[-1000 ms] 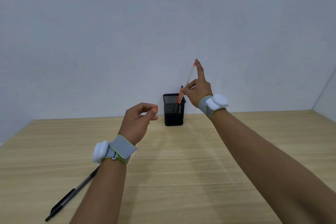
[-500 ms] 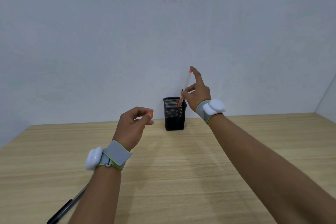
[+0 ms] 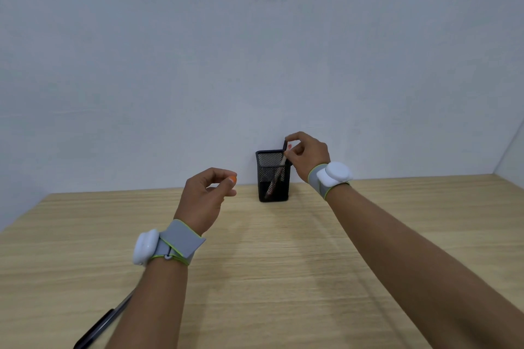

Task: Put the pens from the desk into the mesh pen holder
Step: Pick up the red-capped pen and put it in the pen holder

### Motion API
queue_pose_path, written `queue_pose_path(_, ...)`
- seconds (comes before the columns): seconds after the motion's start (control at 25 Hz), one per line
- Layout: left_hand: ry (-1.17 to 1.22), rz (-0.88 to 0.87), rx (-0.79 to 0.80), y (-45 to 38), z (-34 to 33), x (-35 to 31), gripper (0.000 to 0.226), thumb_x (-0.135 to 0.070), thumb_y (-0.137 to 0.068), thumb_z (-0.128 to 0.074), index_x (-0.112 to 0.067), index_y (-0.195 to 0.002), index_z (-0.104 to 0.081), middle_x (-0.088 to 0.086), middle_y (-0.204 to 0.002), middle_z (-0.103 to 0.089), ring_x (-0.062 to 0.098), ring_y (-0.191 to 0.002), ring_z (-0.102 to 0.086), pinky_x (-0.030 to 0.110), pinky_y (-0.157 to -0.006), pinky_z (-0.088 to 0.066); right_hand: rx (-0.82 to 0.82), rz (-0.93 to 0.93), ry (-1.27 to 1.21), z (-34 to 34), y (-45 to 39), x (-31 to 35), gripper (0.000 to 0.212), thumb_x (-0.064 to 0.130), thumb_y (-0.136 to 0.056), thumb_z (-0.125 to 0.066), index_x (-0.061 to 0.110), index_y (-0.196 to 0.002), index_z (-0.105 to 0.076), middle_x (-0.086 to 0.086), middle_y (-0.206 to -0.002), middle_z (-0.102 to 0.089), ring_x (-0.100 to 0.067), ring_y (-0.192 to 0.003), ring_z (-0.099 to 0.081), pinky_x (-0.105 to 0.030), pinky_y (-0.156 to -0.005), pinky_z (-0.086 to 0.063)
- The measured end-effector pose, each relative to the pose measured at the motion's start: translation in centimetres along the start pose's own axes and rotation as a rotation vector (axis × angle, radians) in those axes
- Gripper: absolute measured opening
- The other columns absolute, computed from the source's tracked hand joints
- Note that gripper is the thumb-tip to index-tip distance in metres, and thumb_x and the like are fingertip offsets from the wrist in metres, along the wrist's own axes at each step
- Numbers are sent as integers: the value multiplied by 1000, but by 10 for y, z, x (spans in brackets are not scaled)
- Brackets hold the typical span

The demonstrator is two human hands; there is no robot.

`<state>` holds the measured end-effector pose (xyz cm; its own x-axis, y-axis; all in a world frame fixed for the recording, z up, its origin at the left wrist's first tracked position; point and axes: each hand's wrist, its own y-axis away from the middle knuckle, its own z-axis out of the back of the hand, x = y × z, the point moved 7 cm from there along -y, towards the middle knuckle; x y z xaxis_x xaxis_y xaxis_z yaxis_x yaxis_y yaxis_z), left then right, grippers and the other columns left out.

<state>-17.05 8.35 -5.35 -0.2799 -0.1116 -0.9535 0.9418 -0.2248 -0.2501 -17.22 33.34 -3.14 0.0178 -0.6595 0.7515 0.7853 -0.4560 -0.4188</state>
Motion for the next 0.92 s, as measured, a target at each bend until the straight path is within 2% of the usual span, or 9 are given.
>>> queue_pose_path(0.12,-3,0,-4,-1,2,1,10,-15,-87,-61,-21,-86,-69,-1,-92,-69,17,-81,-71,30,-73,-48,0,-7,14,-3,1,-1,14,16,-84,-58,22,-92,-69,2,-70,-65,-17,-71,-60,-24,-67,-46)
queue_pose_path(0.28,-3,-3,-13,-1,5,2,10,-15,-87,-61,-21,-86,-69,-1,-93,-69,16,-79,-71,28,-71,-48,3,-11,26,-6,3,-4,16,16,-84,-57,21,-93,-69,3,-71,-65,-17,-73,-59,-28,-71,-50)
queue_pose_path(0.68,-11,25,-5,1,7,6,9,-15,-88,-60,-17,-89,-69,1,-94,-68,15,-78,-69,26,-68,-47,-38,-10,-75,7,17,1,11,17,-83,-62,20,-92,-68,3,-71,-66,-16,-71,-59,-23,-67,-46)
queue_pose_path(0.84,-19,29,-3,2,6,7,11,-16,-87,-61,-13,-93,-69,2,-94,-68,16,-79,-69,26,-68,-46,-31,4,-149,12,27,11,8,20,-82,-67,21,-89,-68,-1,-77,-69,-9,-67,-58,-6,-60,-42)
queue_pose_path(0.92,-33,27,5,4,4,6,11,-16,-87,-61,-13,-93,-69,1,-93,-68,14,-77,-69,25,-68,-46,-21,16,-203,15,36,17,8,21,-80,-70,21,-88,-68,-2,-79,-70,-9,-68,-60,-7,-64,-44)
